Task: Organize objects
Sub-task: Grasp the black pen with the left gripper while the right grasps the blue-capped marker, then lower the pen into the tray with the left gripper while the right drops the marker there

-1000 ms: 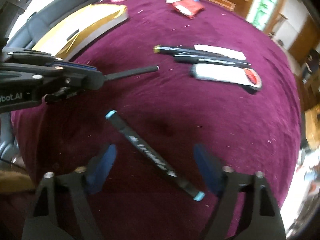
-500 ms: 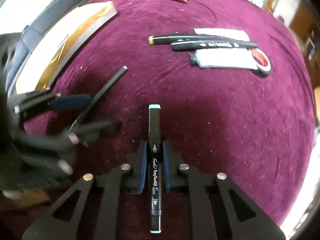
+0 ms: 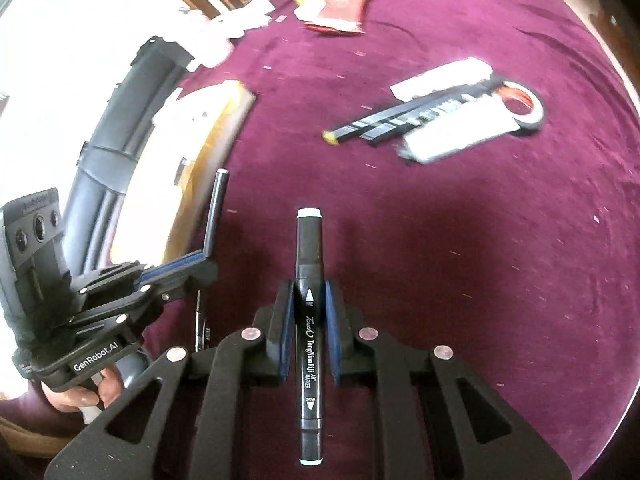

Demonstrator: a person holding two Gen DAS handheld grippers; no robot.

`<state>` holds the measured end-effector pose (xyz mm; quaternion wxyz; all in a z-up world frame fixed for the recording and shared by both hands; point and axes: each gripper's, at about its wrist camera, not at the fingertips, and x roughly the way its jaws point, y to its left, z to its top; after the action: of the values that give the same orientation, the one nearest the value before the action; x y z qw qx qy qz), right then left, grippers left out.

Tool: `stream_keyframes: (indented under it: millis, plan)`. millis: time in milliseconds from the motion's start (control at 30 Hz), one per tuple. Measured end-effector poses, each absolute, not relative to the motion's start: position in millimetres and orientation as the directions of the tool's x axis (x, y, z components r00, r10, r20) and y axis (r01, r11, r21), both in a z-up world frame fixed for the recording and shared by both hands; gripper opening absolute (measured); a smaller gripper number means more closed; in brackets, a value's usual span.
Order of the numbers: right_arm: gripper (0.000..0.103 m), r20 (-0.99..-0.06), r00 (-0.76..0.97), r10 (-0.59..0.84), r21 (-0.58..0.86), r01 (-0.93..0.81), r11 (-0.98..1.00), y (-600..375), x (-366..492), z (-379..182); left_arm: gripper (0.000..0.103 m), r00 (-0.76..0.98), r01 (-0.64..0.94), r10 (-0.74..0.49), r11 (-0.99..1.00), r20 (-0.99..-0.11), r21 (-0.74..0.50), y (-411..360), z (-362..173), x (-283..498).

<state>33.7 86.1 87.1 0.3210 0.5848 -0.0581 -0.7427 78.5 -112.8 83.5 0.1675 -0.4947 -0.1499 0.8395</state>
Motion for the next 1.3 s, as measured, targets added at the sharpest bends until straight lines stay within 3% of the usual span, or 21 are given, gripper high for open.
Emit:
stream_keyframes:
  millis: [300, 567, 900, 1200, 1300]
  plan:
    - [0.013, -0.77, -0.044, -0.636, 0.56, 0.432, -0.707, -5, 30, 110, 0.005, -0.539, -0.02, 0.412, -0.878, -0.735, -0.478, -219, 114, 83]
    - [0.013, -0.781, -0.035, -0.623, 0.574, 0.35, -0.74, -88, 5, 88, 0.005, -0.489, 0.115, 0.306, -0.906, -0.817, -0.408, -308, 78, 54]
    - [0.013, -0.885, -0.158, -0.438, 0.386, 0.279, -0.879, -133, -21, 61, 0.005, -0.389, 0.136, 0.243, -0.939, -0.889, -0.316, -340, 24, 6]
    - [0.013, -0.924, -0.232, -0.305, 0.243, 0.261, -0.934, -145, -38, 57, 0.005, -0.39, 0.114, 0.212, -0.955, -0.896, -0.275, -336, 24, -8]
    - [0.013, -0.927, -0.235, -0.293, 0.231, 0.26, -0.938, -147, -41, 57, 0.011, -0.395, 0.122, 0.209, -0.953, -0.895, -0.276, -337, 27, -5]
